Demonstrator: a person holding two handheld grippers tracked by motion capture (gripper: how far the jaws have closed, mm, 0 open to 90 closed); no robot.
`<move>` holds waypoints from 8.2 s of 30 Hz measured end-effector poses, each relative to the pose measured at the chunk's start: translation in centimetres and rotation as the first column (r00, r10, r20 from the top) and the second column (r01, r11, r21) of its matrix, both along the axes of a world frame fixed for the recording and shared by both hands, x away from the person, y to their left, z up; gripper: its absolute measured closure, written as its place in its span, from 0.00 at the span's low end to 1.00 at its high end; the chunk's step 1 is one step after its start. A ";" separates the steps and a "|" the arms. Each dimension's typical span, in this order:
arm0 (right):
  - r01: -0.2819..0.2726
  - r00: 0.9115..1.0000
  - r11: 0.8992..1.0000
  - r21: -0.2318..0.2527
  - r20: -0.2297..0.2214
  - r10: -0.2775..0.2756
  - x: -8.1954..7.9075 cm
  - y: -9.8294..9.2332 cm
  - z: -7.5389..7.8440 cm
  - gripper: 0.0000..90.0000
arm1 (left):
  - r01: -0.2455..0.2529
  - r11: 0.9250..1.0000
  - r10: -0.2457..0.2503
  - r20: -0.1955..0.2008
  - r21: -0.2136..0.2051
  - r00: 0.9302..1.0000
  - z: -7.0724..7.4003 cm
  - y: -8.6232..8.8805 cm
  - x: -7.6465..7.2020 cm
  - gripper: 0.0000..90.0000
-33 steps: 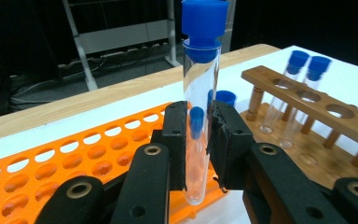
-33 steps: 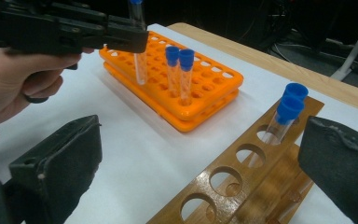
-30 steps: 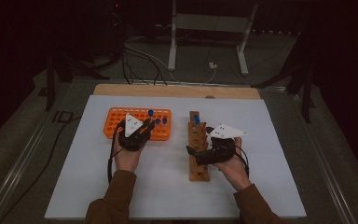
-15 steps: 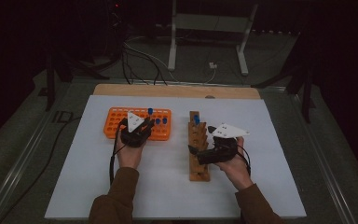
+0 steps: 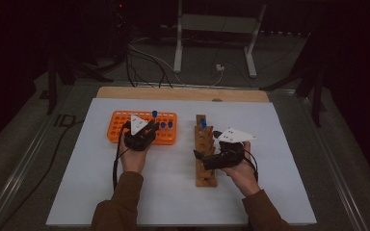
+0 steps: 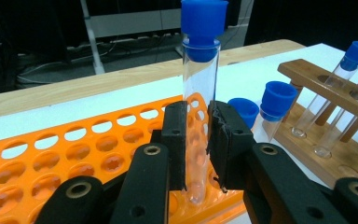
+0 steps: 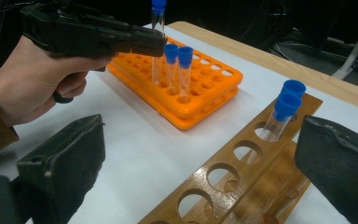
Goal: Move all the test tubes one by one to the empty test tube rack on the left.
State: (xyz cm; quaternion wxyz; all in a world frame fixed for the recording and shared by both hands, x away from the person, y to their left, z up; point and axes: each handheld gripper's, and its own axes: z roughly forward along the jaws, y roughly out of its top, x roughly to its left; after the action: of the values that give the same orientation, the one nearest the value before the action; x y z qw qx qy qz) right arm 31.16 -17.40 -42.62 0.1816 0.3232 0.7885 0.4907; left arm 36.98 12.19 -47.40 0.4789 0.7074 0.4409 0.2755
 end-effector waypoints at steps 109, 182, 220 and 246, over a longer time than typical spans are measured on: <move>0.151 0.987 0.980 -0.127 -0.037 -0.157 7.3 1.4 -3.2 0.86 | 0.039 0.988 -0.049 -0.065 -0.150 0.997 1.8 1.9 -6.4 0.01; -0.124 0.991 0.991 0.046 -0.051 0.126 2.2 5.9 0.9 0.86 | 0.144 0.986 -0.146 0.029 0.079 0.989 1.5 -2.7 -7.7 0.26; -0.063 0.997 0.997 0.034 -0.044 0.065 2.1 5.0 0.3 0.15 | 0.201 0.976 -0.204 0.029 0.082 0.978 1.3 -2.4 -7.7 0.86; 0.018 1.000 1.000 0.008 -0.017 -0.018 1.9 -0.1 -0.9 0.00 | 0.116 0.992 -0.119 0.064 0.046 0.991 2.7 0.3 -6.9 0.86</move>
State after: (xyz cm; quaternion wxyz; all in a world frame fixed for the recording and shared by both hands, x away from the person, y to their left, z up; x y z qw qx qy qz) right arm 33.05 -17.47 -43.56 0.1781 0.3349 0.7852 0.4895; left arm 30.05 12.51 -44.67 0.4936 0.7326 0.3762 0.2794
